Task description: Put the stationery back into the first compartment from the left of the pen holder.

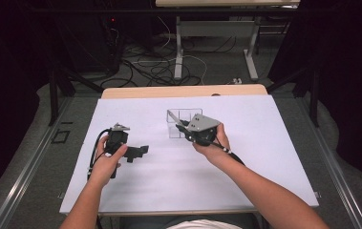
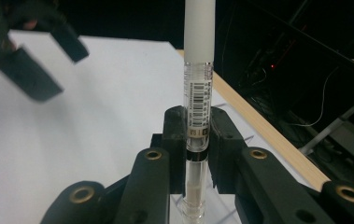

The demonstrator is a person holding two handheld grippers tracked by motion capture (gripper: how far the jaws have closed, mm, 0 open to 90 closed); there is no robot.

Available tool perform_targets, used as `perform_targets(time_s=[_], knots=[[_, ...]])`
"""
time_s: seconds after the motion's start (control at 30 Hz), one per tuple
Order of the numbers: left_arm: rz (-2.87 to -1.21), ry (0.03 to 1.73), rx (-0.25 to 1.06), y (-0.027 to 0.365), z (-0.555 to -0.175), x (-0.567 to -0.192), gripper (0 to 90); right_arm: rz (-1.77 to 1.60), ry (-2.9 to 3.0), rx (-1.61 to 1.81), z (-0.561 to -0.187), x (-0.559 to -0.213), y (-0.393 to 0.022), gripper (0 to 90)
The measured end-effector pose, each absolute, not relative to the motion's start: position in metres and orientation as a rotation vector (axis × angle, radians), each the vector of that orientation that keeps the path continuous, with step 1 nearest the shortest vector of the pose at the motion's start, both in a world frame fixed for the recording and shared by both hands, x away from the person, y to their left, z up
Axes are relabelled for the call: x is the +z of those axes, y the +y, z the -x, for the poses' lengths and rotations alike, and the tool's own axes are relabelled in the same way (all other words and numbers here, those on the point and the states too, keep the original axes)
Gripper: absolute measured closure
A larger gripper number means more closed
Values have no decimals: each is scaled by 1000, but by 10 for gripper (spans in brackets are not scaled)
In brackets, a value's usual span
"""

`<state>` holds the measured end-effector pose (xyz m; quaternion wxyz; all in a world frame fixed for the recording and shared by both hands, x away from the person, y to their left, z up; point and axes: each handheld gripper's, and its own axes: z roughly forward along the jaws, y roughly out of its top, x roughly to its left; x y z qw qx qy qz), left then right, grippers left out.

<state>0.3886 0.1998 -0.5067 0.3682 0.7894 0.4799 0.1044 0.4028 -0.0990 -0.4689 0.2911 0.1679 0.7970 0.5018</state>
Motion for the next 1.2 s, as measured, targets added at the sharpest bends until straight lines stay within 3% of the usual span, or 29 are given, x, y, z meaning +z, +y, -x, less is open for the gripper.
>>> perform_targets(time_s=[0.4,1.2], knots=[[-2072,1188,202,204,-389,-517,5,-655,2067,1460,-434,-452,-88,790],[-2068,1200,198,205,-392,-520,5,-1085,1893,1631,-481,-475,-77,789]])
